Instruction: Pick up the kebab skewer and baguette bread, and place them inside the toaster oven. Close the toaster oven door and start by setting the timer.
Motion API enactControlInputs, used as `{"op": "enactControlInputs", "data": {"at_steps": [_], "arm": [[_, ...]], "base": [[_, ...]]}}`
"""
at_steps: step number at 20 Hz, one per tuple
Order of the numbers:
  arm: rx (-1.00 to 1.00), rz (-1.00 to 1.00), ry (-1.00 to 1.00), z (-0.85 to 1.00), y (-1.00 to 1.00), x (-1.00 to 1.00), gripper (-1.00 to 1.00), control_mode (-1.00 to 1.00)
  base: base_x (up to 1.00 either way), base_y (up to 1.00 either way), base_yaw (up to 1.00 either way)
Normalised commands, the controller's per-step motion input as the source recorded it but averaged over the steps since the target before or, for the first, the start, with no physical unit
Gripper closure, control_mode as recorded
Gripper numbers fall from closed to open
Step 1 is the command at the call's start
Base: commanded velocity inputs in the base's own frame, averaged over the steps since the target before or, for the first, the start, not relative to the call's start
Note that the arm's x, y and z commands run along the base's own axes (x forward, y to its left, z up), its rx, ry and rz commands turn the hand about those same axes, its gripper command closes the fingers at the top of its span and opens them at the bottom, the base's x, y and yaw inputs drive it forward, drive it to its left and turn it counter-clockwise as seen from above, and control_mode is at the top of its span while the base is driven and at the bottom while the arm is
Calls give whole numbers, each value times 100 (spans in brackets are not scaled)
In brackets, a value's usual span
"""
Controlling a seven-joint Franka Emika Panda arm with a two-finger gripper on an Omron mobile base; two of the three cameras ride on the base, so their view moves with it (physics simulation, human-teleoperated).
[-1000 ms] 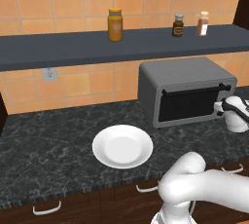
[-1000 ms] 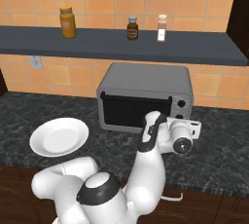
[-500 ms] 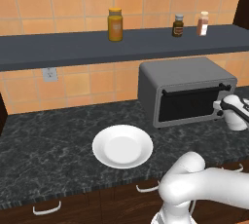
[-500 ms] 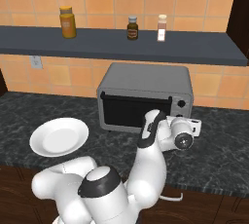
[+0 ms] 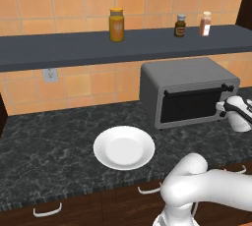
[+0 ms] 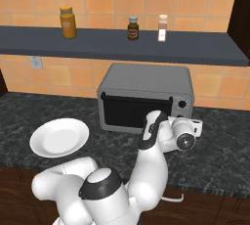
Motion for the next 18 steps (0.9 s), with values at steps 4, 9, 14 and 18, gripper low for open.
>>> {"op": "enactControlInputs", "data": {"at_steps": [4,9,14,18], "arm": [[0,0,0,0,0,0,-100,-100],[0,0,0,0,0,2,100,-100],[0,0,0,0,0,0,100,-100],[0,0,0,0,0,0,100,-100]], "base": [[0,0,0],[0,0,0],[0,0,0],[0,0,0]]}}
